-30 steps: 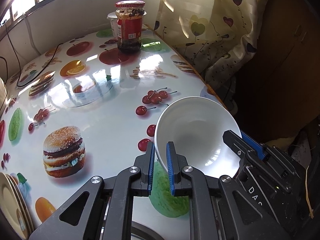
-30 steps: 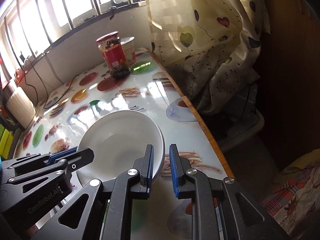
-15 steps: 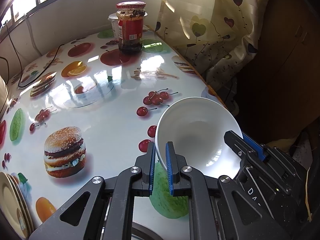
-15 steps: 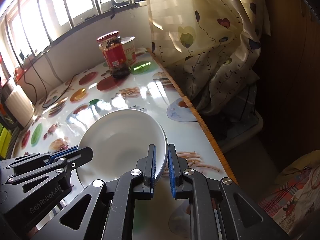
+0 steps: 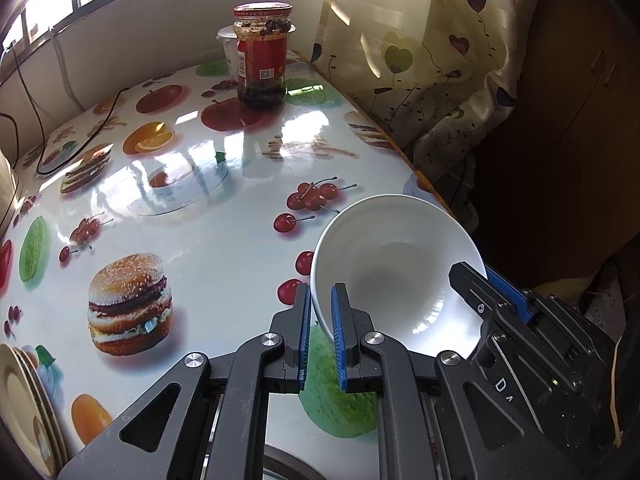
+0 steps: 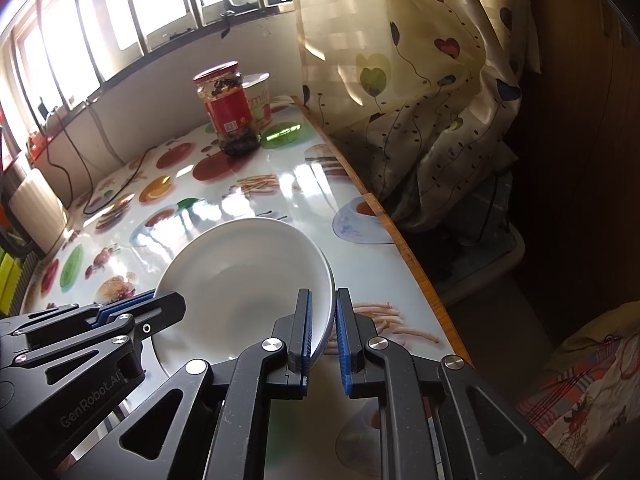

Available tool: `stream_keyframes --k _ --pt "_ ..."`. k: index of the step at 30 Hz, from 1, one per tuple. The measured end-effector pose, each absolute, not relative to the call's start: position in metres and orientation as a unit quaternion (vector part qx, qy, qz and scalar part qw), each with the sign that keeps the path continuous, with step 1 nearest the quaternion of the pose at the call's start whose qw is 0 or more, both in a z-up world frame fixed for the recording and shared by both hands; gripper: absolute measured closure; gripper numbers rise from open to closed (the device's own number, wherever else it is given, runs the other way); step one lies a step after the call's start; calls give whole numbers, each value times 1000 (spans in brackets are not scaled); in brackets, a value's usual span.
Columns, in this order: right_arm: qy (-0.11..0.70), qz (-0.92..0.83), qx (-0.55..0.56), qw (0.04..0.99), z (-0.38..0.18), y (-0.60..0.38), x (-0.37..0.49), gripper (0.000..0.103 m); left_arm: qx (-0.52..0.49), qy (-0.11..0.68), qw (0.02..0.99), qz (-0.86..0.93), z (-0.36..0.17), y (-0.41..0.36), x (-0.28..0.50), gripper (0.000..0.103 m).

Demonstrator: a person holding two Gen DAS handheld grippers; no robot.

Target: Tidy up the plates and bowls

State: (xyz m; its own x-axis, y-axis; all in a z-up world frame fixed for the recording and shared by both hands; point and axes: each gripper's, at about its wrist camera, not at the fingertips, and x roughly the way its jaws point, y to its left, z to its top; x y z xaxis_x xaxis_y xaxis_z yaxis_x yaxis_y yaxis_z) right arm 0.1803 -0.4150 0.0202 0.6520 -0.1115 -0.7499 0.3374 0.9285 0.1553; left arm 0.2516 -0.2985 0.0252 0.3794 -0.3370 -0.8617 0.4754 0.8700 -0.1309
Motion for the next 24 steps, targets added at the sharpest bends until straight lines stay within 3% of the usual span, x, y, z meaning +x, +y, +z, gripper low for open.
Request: stream_keyframes --k 24 --pt "379 -128 138 906 38 -412 168 92 59 479 840 -248 43 -290 239 92"
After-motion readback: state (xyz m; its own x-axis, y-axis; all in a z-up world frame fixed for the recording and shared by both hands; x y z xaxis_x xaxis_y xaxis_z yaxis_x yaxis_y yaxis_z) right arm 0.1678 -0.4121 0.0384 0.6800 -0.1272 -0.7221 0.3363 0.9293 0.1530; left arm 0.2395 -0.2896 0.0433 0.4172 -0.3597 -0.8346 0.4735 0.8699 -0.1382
